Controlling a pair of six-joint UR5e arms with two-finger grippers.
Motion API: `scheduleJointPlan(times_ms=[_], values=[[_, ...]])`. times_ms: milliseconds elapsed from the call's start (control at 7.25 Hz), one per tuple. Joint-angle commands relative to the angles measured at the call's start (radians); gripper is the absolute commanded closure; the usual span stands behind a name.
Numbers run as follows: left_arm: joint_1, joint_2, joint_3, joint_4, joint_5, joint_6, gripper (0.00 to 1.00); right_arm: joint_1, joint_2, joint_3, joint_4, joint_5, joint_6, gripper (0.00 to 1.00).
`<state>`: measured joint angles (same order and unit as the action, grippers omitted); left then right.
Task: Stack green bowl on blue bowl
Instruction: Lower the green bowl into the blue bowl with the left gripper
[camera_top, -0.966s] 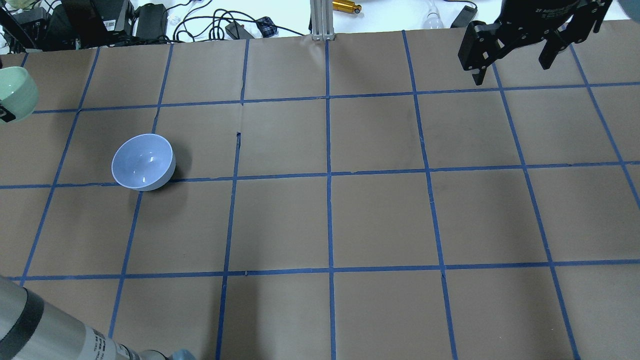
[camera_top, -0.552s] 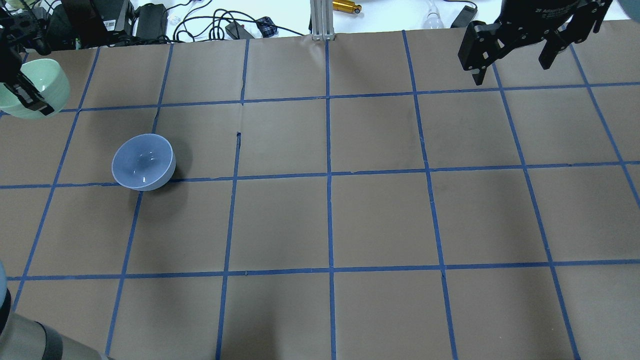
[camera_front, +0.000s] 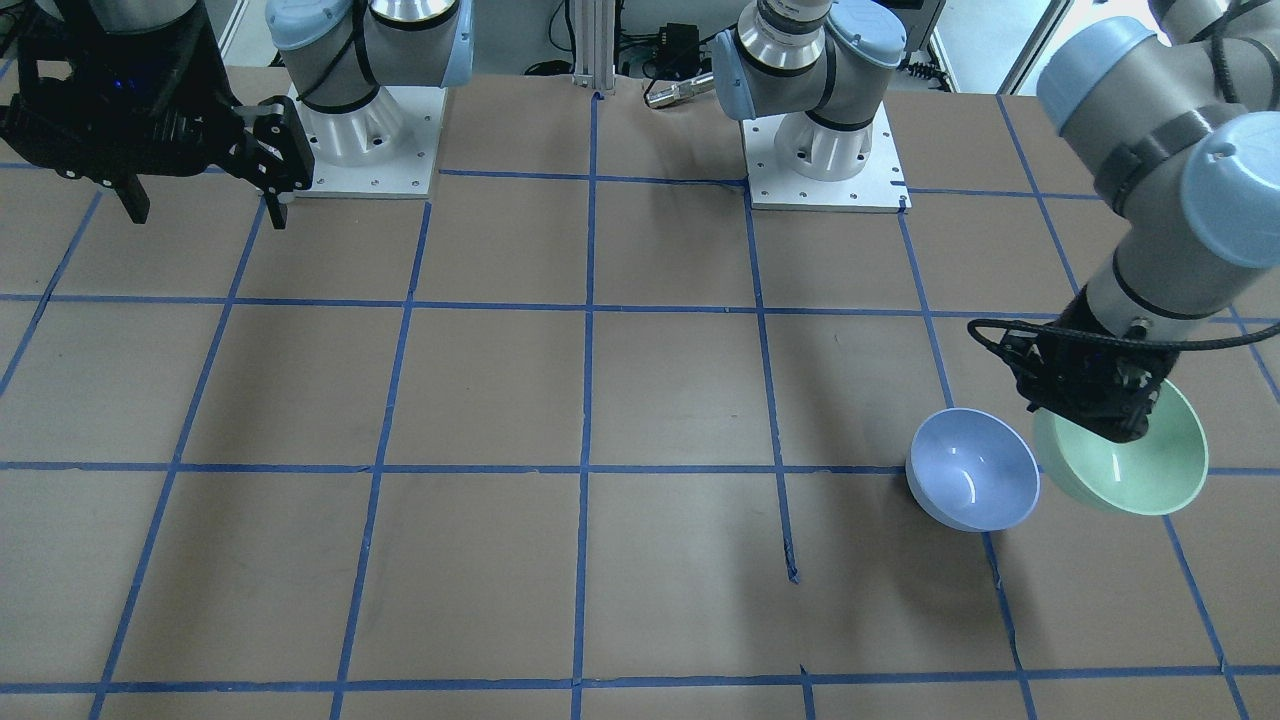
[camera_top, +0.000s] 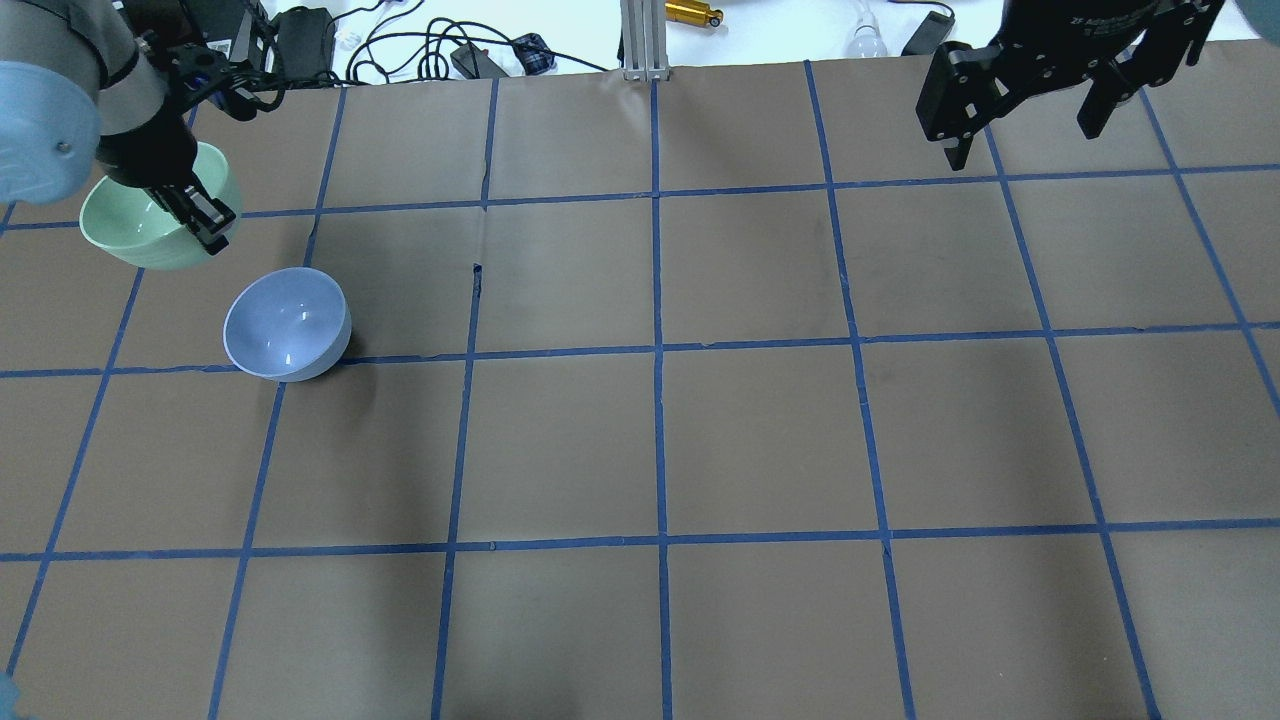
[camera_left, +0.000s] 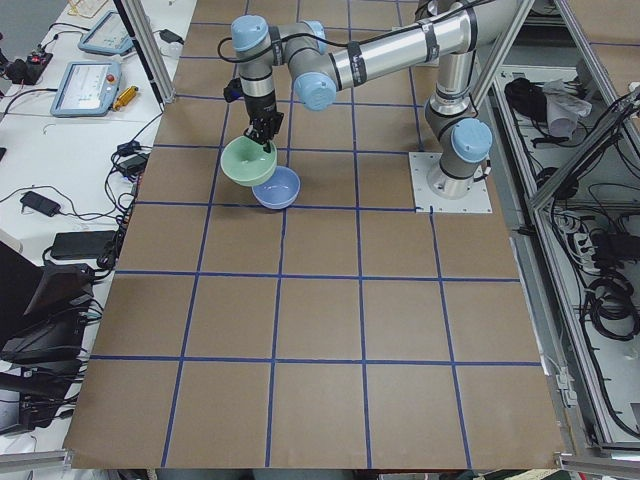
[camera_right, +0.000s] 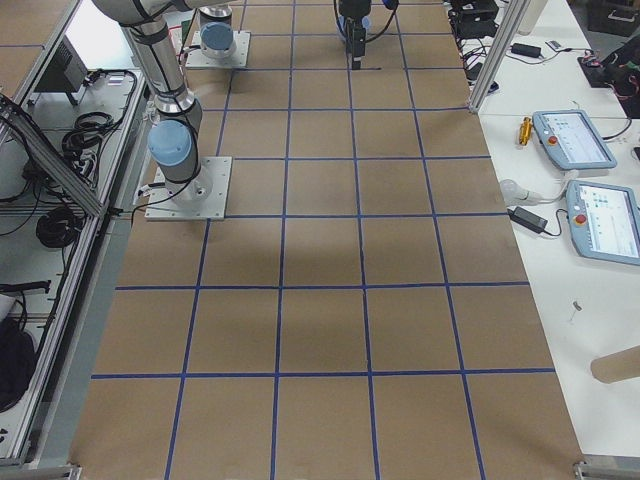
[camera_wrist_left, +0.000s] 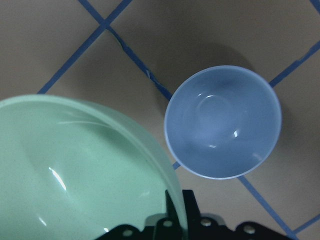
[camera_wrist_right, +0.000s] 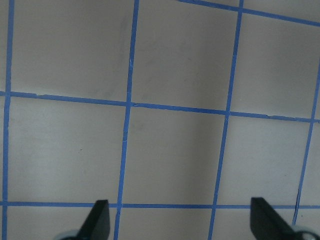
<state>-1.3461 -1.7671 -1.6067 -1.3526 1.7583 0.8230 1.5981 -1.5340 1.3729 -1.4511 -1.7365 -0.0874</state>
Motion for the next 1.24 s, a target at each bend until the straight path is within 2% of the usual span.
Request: scheduleJointPlan(times_ms=[0,414,1103], values=[[-0.030,0.034,-0.129,0.108,0.017,-0.126,1.00,-0.001,0.000,0.000,0.000,0.000,0.000,0.00],[-0.030,0.011,-0.263,0.326,0.007,-0.136,1.00,-0.001,0.000,0.000,0.000,0.000,0.000,0.00],[-0.030,-0.025,-0.274,0.339,-0.020,-0.201,1.00,-0.001,0.000,0.000,0.000,0.000,0.000,0.00]])
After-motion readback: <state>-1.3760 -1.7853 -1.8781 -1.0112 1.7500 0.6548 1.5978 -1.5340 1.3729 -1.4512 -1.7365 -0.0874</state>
